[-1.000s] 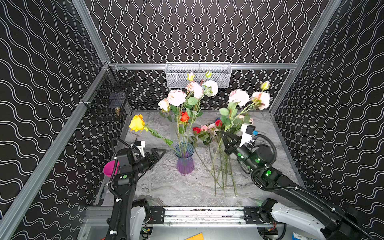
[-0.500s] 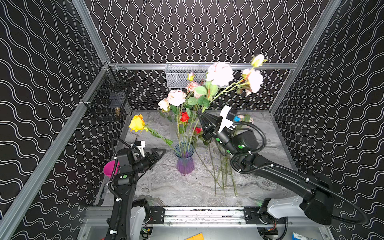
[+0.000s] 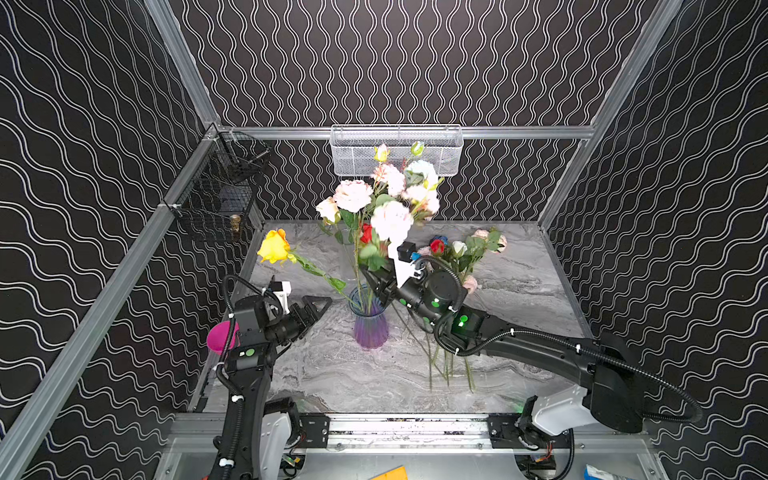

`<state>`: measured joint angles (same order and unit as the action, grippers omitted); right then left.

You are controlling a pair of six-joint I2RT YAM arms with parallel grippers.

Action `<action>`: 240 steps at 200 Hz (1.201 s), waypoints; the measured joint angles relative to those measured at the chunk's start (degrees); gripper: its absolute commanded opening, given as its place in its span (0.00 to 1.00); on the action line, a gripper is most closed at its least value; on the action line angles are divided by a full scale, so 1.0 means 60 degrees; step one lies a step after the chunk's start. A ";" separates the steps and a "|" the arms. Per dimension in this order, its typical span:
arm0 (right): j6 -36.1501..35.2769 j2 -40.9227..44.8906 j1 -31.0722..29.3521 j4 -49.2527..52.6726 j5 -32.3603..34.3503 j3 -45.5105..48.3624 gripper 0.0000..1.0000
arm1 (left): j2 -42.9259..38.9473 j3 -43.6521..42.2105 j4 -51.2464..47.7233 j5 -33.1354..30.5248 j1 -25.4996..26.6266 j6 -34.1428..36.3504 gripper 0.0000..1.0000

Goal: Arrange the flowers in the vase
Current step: 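Lower the pale pink rose into the vase mouth and release it, then move the right gripper back down to the remaining rose stems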

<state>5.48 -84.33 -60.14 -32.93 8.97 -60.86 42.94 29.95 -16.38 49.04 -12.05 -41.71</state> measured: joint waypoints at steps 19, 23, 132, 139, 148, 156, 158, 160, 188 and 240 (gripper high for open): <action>0.0182 0.0102 -0.0051 0.0798 0.0477 0.0007 0.47 | 0.0036 0.0000 0.0015 0.0018 0.0000 0.0000 0.93; 0.0200 0.0127 -0.0066 0.0933 0.0608 0.0007 0.47 | 0.0051 0.0000 0.0015 0.0025 0.0000 -0.0004 0.93; 0.1111 0.1147 -0.0441 0.5056 0.1362 -0.0474 0.66 | 0.0102 0.0000 0.0000 -0.0040 0.0000 -0.0004 0.93; 0.1173 0.1202 -0.0441 0.5195 0.1399 -0.0459 0.66 | 0.0127 0.0000 -0.0004 -0.0040 0.0000 -0.0004 0.93; 0.1198 0.1286 -0.0437 0.5380 0.1428 -0.0430 0.67 | 0.0168 0.0000 -0.0004 -0.0040 0.0000 -0.0004 0.93; 0.1246 0.1384 -0.0437 0.5501 0.1479 -0.0375 0.68 | 0.0215 0.0004 -0.0007 -0.0040 0.0000 0.0007 0.93; 0.1253 0.1417 -0.0437 0.5526 0.1497 -0.0353 0.68 | 0.0229 0.0004 -0.0007 -0.0040 0.0000 0.0007 0.93; 0.1260 0.1453 -0.0441 0.5548 0.1512 -0.0331 0.68 | 0.0244 0.0004 -0.0011 -0.0040 0.0000 0.0011 0.93; 0.1293 0.1971 -0.0441 0.5839 0.1534 0.0062 0.70 | 0.0353 0.0007 -0.0015 -0.0040 0.0000 0.0011 0.93; 0.1410 0.3209 -0.0430 0.6178 0.1672 0.0889 0.71 | 0.0474 0.0069 -0.0033 -0.0106 0.0000 0.0022 0.93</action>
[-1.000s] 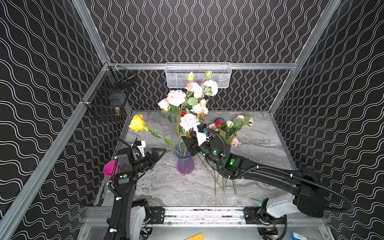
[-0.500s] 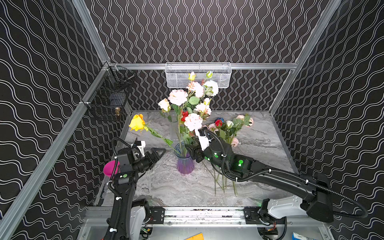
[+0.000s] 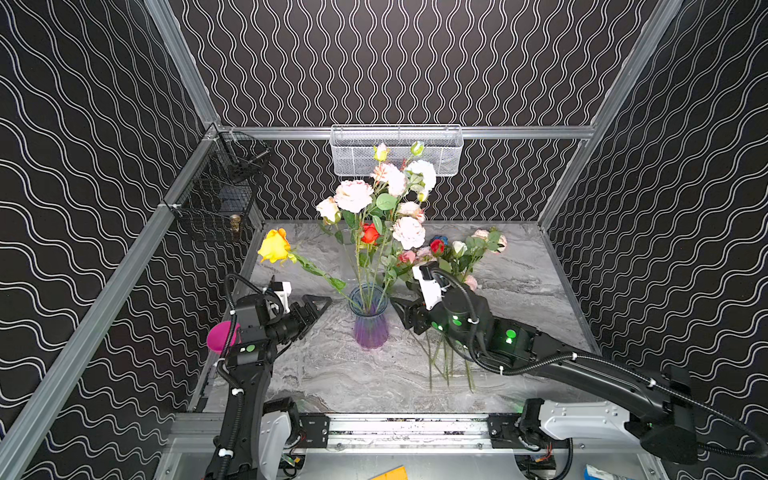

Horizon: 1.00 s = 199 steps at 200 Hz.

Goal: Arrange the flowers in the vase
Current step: 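Move the right gripper back down to the remaining rose stems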

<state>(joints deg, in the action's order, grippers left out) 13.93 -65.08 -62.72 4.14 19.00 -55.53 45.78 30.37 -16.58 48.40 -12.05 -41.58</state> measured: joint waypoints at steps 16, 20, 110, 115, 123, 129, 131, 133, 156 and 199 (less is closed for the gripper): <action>0.0087 0.0299 0.0011 0.0222 0.0106 0.0321 0.71 | -0.0029 0.0073 -0.0127 -0.0109 -0.0007 0.0051 0.93; 0.0106 0.0386 0.0025 0.0339 0.0146 0.0361 0.71 | -0.0040 0.0157 -0.0251 -0.0197 -0.0007 0.0109 0.93; 0.1905 0.2605 0.2455 -0.0328 -0.0379 0.3406 0.65 | -0.2062 -0.0251 -0.1002 -0.2084 -0.0007 -0.0849 0.92; 0.2113 0.2572 0.2739 -0.0328 -0.0543 0.3577 0.65 | -0.2193 -0.0306 -0.1009 -0.2138 -0.0007 -0.0889 0.92; 0.2408 0.2503 0.3122 -0.0328 -0.0794 0.3741 0.65 | -0.2357 -0.0412 -0.0976 -0.2167 -0.0004 -0.1042 0.93; 0.2634 0.2426 0.3446 -0.0368 -0.1049 0.3832 0.65 | -0.2426 -0.0521 -0.0914 -0.2186 -0.0007 -0.1060 0.93; 0.2685 0.2412 0.3515 -0.0382 -0.1118 0.3850 0.65 | -0.2437 -0.0550 -0.0896 -0.2189 -0.0007 -0.1075 0.93; 0.2750 0.2386 0.3617 -0.0401 -0.1206 0.3880 0.65 | -0.2448 -0.0590 -0.0882 -0.2189 -0.0007 -0.1082 0.93; 0.3300 0.2167 0.4612 -0.1104 -0.2007 0.4524 0.61 | -0.2302 -0.0834 -0.0747 -0.1880 -0.0004 -0.1140 0.95; 0.3748 0.1166 0.4900 -0.1858 -0.3177 0.5428 0.42 | -0.1963 -0.1636 0.0401 -0.1417 -0.0007 -0.1679 0.91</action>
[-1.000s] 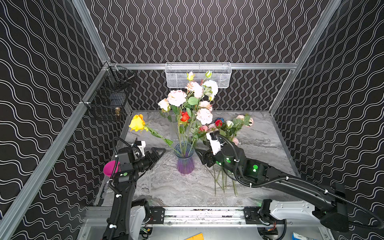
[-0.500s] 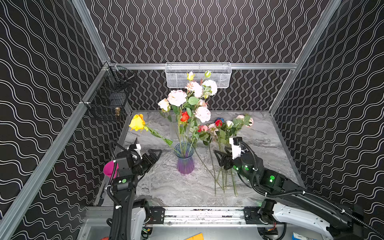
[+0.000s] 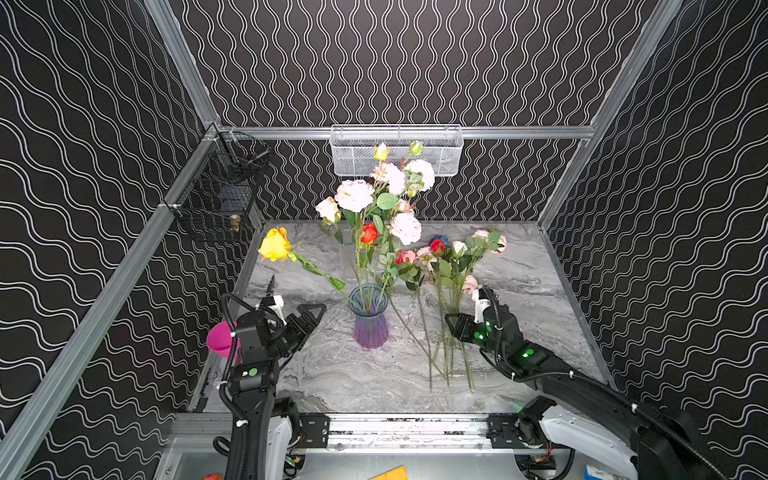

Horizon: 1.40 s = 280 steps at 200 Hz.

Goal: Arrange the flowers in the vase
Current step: 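Move the right gripper back down to the remaining rose stems, then grasp another pink rose stem in the bunch with the right gripper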

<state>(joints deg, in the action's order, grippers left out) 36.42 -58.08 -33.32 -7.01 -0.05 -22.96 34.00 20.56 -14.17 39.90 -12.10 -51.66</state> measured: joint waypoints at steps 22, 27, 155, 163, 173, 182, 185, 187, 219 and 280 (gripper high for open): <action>-0.0076 -0.0554 0.0018 0.0004 -0.0455 -0.0521 0.27 | 0.0171 -0.0586 0.0459 0.0004 0.0004 -0.0729 0.89; -0.0157 -0.0612 0.0018 -0.0022 -0.0579 -0.0608 0.25 | 0.0171 -0.0637 0.0539 -0.0007 0.0004 -0.0878 0.89; -0.0831 -0.0157 0.0018 0.2237 0.0299 -0.2433 0.35 | 0.2783 -0.0051 0.2514 -0.0455 0.1763 -0.1071 0.88; -0.0947 -0.0186 0.0029 0.2371 0.0514 -0.2524 0.30 | 0.2922 0.0011 0.2594 -0.0576 0.1949 -0.1060 0.88; -0.0976 -0.0375 0.0051 0.2514 0.0692 -0.2681 0.22 | 0.3045 0.0018 0.2685 -0.0601 0.2120 -0.1031 0.88; -0.1053 -0.0743 0.0055 0.2575 0.0754 -0.2867 0.15 | 0.3111 -0.0004 0.2696 -0.0608 0.2226 -0.1027 0.88; -0.1118 -0.0922 0.0058 0.2612 0.0754 -0.2958 0.13 | 0.3122 -0.0015 0.2699 -0.0608 0.2237 -0.1027 0.88; -0.1144 -0.1009 0.0058 0.2612 0.0750 -0.2994 0.12 | 0.3122 -0.0025 0.2703 -0.0608 0.2244 -0.1027 0.88; -0.1504 -0.3136 0.0055 0.2739 0.0295 -0.4116 0.13 | 0.3075 -0.0204 0.2685 -0.0692 0.2288 -0.1027 0.89; -0.2441 -0.6900 -0.0044 0.3067 -0.0627 -0.6696 0.29 | 0.2284 -0.0670 0.2565 -0.0619 0.2320 -0.1020 0.90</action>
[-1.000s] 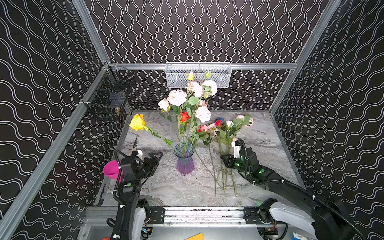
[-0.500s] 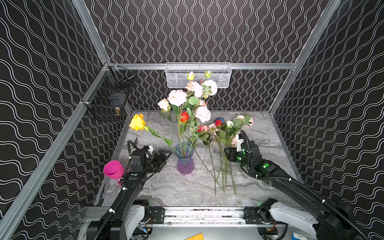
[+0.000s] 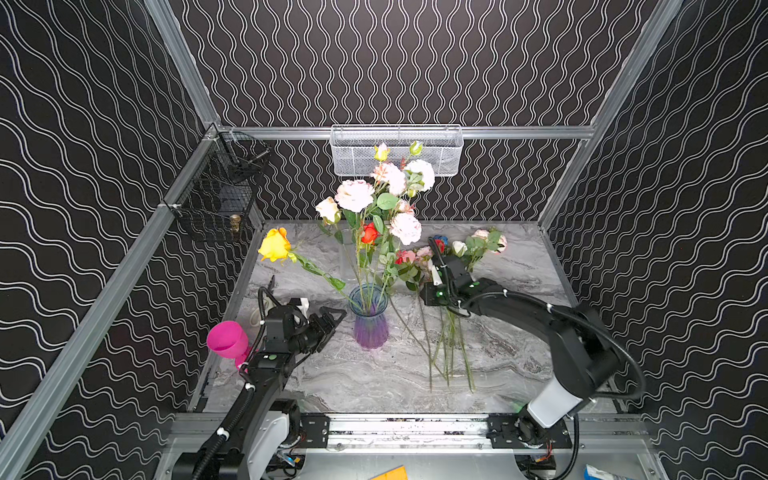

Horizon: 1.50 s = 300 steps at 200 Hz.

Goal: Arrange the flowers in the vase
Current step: 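Grasp another pink rose stem in the bunch with the right gripper, then lift the pink rose high out of the bunch with the right gripper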

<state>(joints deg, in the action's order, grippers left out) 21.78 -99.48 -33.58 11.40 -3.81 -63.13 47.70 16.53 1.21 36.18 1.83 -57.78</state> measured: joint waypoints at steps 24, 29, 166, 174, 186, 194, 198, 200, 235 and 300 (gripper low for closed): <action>-0.0117 -0.0860 0.0055 0.0259 -0.0233 -0.0510 0.32 | -0.0033 -0.0066 -0.0168 0.0087 0.0000 0.0171 0.90; -0.0157 -0.0980 0.0062 0.0280 -0.0226 -0.0572 0.32 | 0.0004 -0.0066 -0.0178 0.0127 0.0000 0.0193 0.90; -0.0131 0.0288 -0.0601 -0.0532 0.0226 0.0459 0.00 | -0.1570 0.0546 -0.2412 0.0470 0.0000 0.0943 0.92; -0.0047 0.0608 -0.0590 -0.0670 0.0255 0.0492 0.00 | -0.1668 0.0594 -0.2532 0.0452 0.0000 0.0954 0.92; -0.0011 0.1078 -0.0572 -0.0823 0.0302 0.0572 0.00 | -0.1727 0.0703 -0.2714 0.0382 0.0000 0.0987 0.92; 0.0047 0.1395 -0.0561 -0.0929 0.0331 0.0648 0.00 | -0.1727 0.0794 -0.2801 0.0328 0.0000 0.1027 0.92; 0.0047 0.1574 -0.0561 -0.0976 0.0342 0.0692 0.00 | -0.1716 0.0831 -0.2838 0.0328 0.0000 0.1053 0.92; 0.0051 0.1654 -0.0565 -0.0998 0.0331 0.0714 0.00 | -0.1705 0.0852 -0.2860 0.0324 0.0000 0.1067 0.92; 0.0284 0.3060 -0.0583 -0.1395 0.0350 0.1319 0.00 | -0.1308 0.1224 -0.3009 0.0328 -0.0004 0.1191 0.92; 0.0747 0.7053 -0.0572 -0.2663 0.1596 0.4011 0.00 | -0.0984 0.1202 -0.2371 0.0321 -0.0004 0.1031 0.91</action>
<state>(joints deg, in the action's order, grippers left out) 26.26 -57.17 -37.01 -4.58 5.76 -39.07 41.80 23.75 -13.02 38.11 1.80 -51.59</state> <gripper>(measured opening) 0.066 0.920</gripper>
